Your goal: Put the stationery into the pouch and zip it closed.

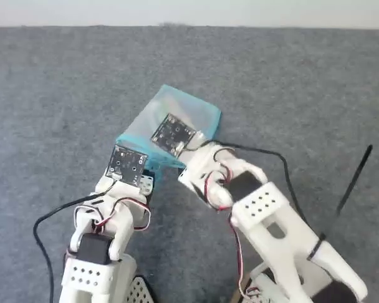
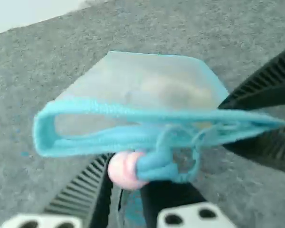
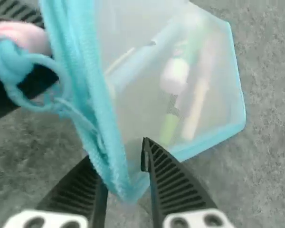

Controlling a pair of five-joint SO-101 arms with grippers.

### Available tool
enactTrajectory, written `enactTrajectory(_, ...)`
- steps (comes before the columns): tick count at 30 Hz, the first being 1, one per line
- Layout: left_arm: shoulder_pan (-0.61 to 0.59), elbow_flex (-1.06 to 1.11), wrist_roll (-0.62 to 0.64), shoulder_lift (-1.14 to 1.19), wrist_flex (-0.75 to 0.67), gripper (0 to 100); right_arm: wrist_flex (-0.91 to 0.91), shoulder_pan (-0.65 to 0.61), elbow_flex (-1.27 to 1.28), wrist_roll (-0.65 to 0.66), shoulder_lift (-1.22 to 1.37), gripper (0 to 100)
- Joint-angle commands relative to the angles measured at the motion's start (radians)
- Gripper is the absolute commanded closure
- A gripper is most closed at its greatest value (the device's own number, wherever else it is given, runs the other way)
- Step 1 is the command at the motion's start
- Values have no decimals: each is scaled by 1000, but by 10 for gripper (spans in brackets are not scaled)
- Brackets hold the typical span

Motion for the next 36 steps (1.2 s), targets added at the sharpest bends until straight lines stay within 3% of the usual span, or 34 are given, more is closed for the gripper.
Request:
enactTrajectory(1,-87,-25,9,-14,-40,990,-2,102,-35,11,45,992)
enactTrajectory(11,-222,-25,12,-8,-77,990,-1,111,-41,11,56,992)
enactTrajectory(24,-370,-24,74,-11,-130,990,-1,277,-41,8,58,992)
enactTrajectory(36,-368,-24,77,-8,-130,989,-1,372,-118,-11,219,992)
